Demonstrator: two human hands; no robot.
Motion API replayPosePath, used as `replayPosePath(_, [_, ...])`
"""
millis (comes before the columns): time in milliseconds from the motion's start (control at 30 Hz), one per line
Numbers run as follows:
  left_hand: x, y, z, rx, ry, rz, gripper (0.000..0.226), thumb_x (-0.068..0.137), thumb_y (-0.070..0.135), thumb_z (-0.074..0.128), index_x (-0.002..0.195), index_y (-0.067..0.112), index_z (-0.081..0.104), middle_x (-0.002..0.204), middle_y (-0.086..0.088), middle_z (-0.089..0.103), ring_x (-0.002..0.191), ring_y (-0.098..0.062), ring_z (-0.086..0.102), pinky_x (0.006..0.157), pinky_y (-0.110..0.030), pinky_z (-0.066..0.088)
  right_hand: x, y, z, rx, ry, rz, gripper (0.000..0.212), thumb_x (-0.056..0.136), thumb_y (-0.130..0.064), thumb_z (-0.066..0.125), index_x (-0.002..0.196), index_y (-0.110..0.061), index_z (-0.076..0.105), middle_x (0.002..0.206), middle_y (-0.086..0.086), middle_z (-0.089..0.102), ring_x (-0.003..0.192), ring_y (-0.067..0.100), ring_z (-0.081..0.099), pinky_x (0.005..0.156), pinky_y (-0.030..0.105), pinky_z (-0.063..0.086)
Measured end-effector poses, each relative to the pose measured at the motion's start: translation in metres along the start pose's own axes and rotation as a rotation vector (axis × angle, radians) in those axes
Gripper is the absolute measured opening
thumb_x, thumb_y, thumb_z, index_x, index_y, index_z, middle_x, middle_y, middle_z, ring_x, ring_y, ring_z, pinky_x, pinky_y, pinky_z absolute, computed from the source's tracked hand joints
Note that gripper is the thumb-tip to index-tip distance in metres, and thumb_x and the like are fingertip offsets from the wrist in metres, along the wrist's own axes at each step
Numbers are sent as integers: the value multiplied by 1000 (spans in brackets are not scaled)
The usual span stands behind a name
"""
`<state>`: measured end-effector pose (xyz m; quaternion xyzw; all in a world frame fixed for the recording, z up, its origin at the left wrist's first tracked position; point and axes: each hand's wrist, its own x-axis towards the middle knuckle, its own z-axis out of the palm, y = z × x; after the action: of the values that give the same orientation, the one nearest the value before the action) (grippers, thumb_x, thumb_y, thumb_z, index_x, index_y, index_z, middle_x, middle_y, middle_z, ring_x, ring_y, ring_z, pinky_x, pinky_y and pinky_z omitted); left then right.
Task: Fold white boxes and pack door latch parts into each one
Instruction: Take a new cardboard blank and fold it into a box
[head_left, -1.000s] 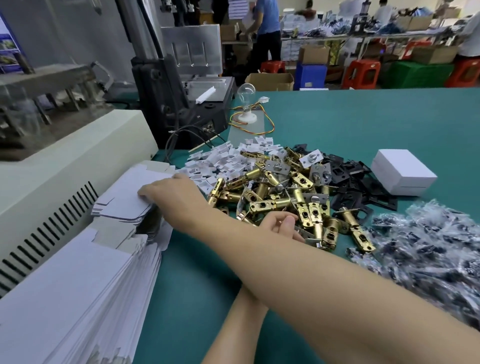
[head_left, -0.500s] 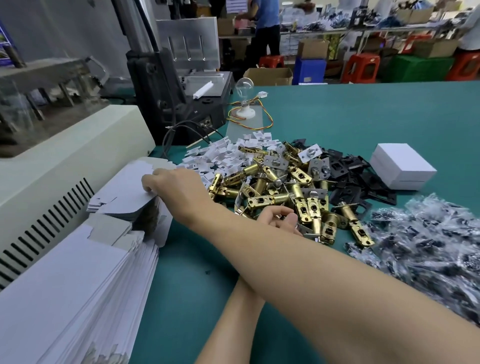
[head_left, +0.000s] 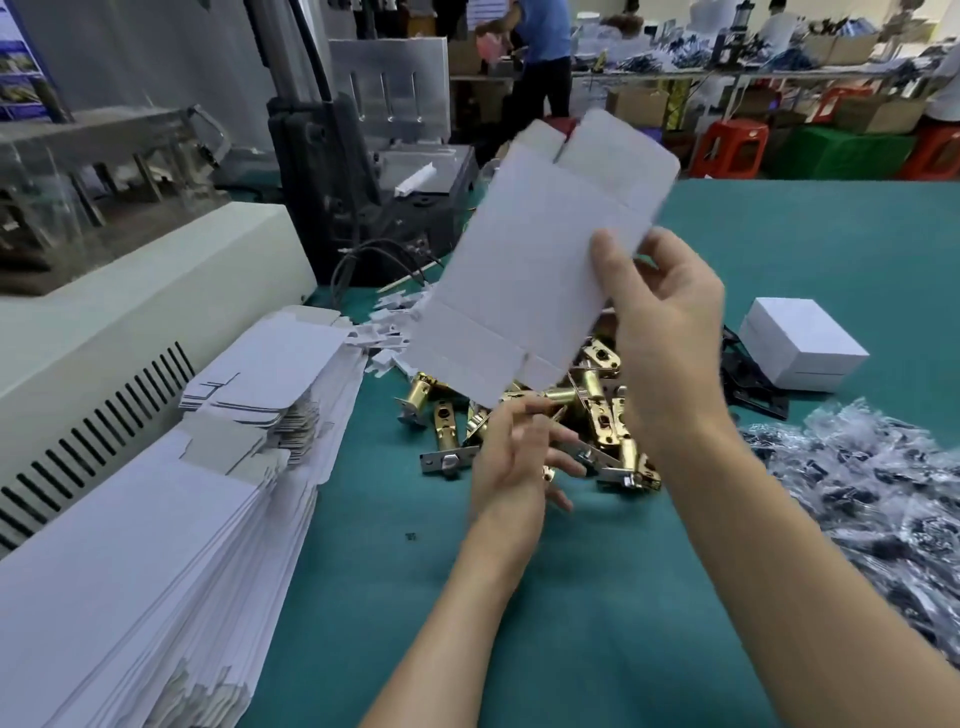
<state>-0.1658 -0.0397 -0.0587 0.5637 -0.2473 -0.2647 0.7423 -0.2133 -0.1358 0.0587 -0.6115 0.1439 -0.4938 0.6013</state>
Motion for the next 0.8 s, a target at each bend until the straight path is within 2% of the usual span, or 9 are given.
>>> replayPosePath(133, [-8,2,-7,-119,-26,-155,19,108,4,49,109,11,67,81,10,78,72,-6,73,73,-41,59,-22,18,-58,-105,-87,246,11,98,-24,67,103,-18,75,100,1,79,85,15,72,73,37,58])
replayPosePath(267, [-12,19,-6,-348,-341,-326,68,99,66,40,140,18,66,138,-13,69,122,-29,68,105,-50,55,-37,32,-76,-146,-82,282,6,96,-19,70,100,-18,75,92,2,80,76,11,72,57,25,54])
replayPosePath(367, [-14,22,-7,-424,-537,-399,85,93,82,28,145,25,63,145,-14,63,126,-37,65,104,-58,54,-43,36,-81,-128,-104,333,5,97,-24,71,100,-24,75,88,0,78,69,12,69,43,25,48])
replayPosePath(433, [-16,23,-7,-459,-557,-428,89,88,85,39,150,24,58,151,-17,58,131,-43,61,101,-56,55,-45,38,-83,-114,-123,365,6,96,-27,72,101,-27,74,91,1,78,76,15,73,41,24,48])
replayPosePath(533, [-15,24,-10,-488,-544,-448,92,85,83,52,152,20,55,151,-21,57,127,-45,63,96,-52,57,-44,39,-86,-197,-145,309,14,93,-30,75,106,-33,71,93,-4,78,82,18,74,54,21,53])
replayPosePath(600, [-14,24,-10,-440,-502,-438,88,87,83,52,151,22,55,150,-19,58,126,-42,64,96,-51,57,-42,39,-87,-314,-120,223,36,85,-37,79,116,-43,60,99,-13,73,88,13,70,70,25,56])
replayPosePath(667, [-15,24,-12,-356,-452,-395,82,85,82,57,147,28,60,149,-15,60,130,-40,63,101,-50,56,-43,38,-87,-462,-79,25,54,82,-42,78,127,-46,50,112,-18,64,103,6,63,84,15,48])
replayPosePath(733, [-17,23,-15,-289,-436,-360,77,81,80,67,140,30,67,146,-14,63,131,-38,63,106,-48,54,-43,37,-86,-627,-68,-200,53,86,-44,72,135,-36,54,130,-10,56,124,8,52,99,12,39])
replayPosePath(800, [-20,22,-17,-226,-431,-354,78,75,78,76,135,29,72,140,-13,68,130,-35,64,107,-42,53,-43,35,-86,-706,-106,-273,47,88,-51,65,131,-31,63,141,-6,48,138,11,40,114,22,32])
